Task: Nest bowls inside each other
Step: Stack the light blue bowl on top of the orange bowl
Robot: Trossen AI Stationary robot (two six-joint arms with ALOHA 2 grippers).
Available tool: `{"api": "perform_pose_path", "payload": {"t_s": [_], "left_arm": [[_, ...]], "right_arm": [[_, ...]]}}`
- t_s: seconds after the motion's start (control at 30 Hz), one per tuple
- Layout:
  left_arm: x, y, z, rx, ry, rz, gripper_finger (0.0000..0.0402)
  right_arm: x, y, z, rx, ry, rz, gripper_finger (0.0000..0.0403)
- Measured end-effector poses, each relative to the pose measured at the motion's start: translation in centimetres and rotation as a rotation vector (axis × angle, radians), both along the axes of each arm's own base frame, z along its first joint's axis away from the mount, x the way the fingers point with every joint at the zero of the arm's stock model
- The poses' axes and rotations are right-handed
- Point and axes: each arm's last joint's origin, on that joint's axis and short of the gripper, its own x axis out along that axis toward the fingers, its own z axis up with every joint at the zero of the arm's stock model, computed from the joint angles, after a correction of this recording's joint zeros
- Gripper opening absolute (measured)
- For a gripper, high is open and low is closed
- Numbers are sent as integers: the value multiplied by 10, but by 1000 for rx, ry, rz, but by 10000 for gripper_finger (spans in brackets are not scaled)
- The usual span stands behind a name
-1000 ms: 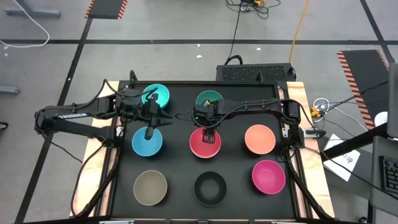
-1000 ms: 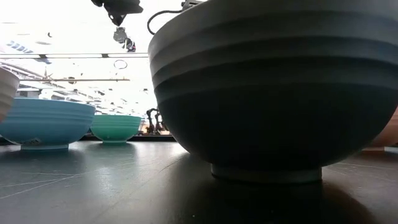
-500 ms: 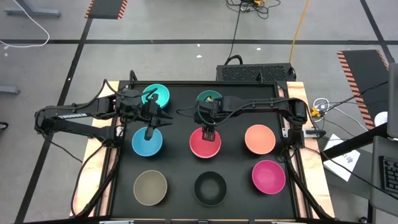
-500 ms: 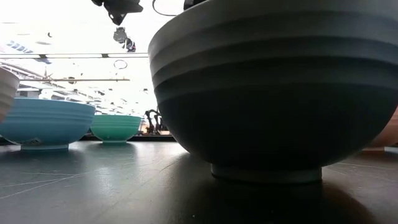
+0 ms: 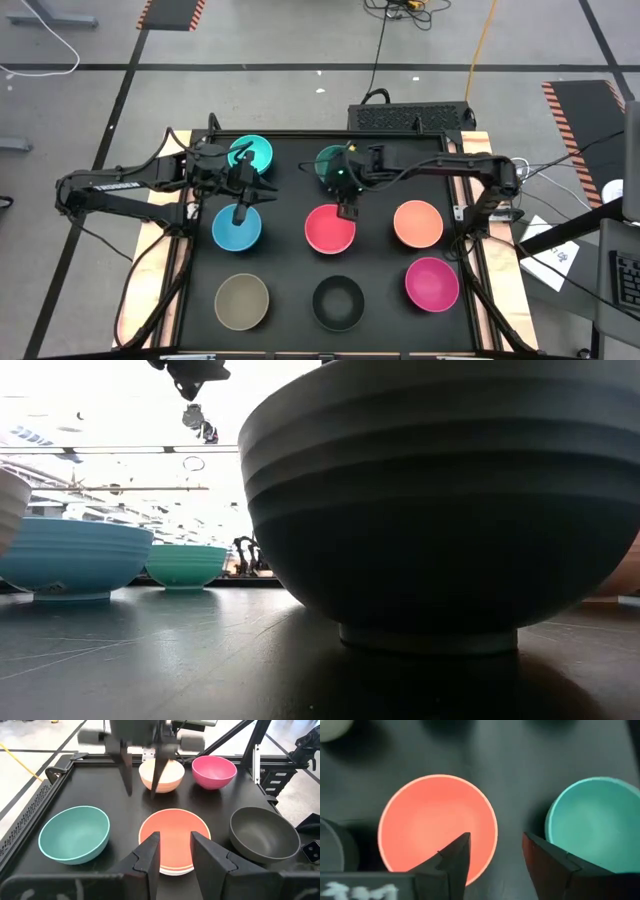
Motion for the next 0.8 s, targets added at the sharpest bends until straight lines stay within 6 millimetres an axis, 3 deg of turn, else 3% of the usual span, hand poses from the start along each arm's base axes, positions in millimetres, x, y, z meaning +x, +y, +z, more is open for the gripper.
{"api": "perform_pose_path", "payload": {"t_s": [0.1, 0.2, 0.27, 0.4, 0.67, 0.8], "left_arm": [[0, 0, 0, 0, 0, 0, 108], [0, 0, 0, 1, -1, 1, 108], [0, 0, 1, 5, -6, 8, 108], [0, 1, 1, 6, -7, 10, 108], [1, 1, 1, 7, -16, 10, 108], [1, 1, 2, 8, -22, 10, 108]], "right_arm": [[-13, 2, 19, -28, -55, 35, 115], [-23, 3, 33, -46, -100, 54, 37], [-28, 4, 39, -57, -115, 68, 12], [-40, 7, 49, -85, -133, 71, 2], [-57, 9, 37, -100, -175, 76, 0], [-75, 10, 42, -120, -277, 76, 0]]}}
